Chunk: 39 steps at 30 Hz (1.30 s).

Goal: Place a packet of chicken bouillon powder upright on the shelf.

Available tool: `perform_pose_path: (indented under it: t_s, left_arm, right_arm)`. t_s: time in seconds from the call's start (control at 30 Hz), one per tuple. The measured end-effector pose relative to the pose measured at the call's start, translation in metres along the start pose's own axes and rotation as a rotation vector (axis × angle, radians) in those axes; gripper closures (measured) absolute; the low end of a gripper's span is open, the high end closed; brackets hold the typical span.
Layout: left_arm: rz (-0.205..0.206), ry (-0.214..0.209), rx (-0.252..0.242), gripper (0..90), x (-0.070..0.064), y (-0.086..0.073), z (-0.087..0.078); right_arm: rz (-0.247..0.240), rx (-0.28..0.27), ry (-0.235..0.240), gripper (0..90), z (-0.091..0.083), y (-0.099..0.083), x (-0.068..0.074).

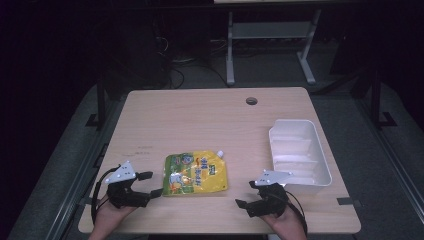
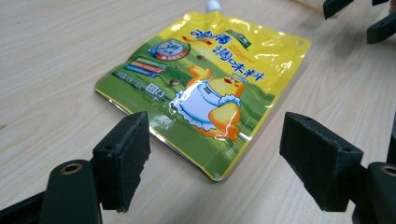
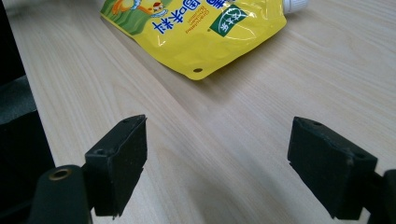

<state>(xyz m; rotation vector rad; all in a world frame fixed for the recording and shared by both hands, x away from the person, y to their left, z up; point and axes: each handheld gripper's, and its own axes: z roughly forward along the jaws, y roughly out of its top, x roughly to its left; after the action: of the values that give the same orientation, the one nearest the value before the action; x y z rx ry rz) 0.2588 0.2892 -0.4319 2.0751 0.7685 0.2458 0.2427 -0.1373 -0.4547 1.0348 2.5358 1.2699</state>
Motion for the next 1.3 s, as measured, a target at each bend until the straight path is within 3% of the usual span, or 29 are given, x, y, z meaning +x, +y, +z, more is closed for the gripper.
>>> perform_pose_path:
  t_s: [0.37, 0.53, 0.7, 0.83, 1.03, 1.13, 1.23, 1.3]
  left_arm:
    - [0.009, -0.014, 0.030, 32.4, -0.001, 0.016, 0.017]
    - [0.039, 0.011, 0.059, 35.6, -0.002, 0.024, 0.025]
    - [0.046, 0.030, 0.073, 38.3, 0.007, 0.032, 0.032]
    - [0.000, -0.027, 0.090, 38.7, 0.014, 0.036, 0.038]
    - [0.003, 0.002, 0.113, 43.4, 0.014, 0.035, 0.040]
    - [-0.004, 0.025, 0.143, 53.2, 0.013, 0.034, 0.043]
    - [-0.003, 0.024, 0.150, 59.1, 0.013, 0.032, 0.046]
    - [0.002, 0.026, 0.178, 62.2, 0.013, 0.030, 0.050]
  right_arm:
    - [0.024, -0.025, 0.010, 19.2, -0.001, 0.010, -0.001]
    - [0.021, -0.040, -0.012, 20.6, 0.001, 0.026, -0.005]
    - [0.009, -0.028, -0.012, 24.7, 0.006, 0.041, -0.012]
    - [0.036, -0.025, 0.006, 26.1, 0.016, 0.057, -0.019]
    - [0.049, -0.012, 0.010, 25.8, 0.033, 0.070, -0.021]
    - [0.053, 0.004, -0.004, 30.7, 0.049, 0.075, -0.022]
    - [0.051, 0.025, -0.029, 32.0, 0.053, 0.074, -0.023]
    - [0.088, 0.047, -0.020, 33.9, 0.056, 0.070, -0.029]
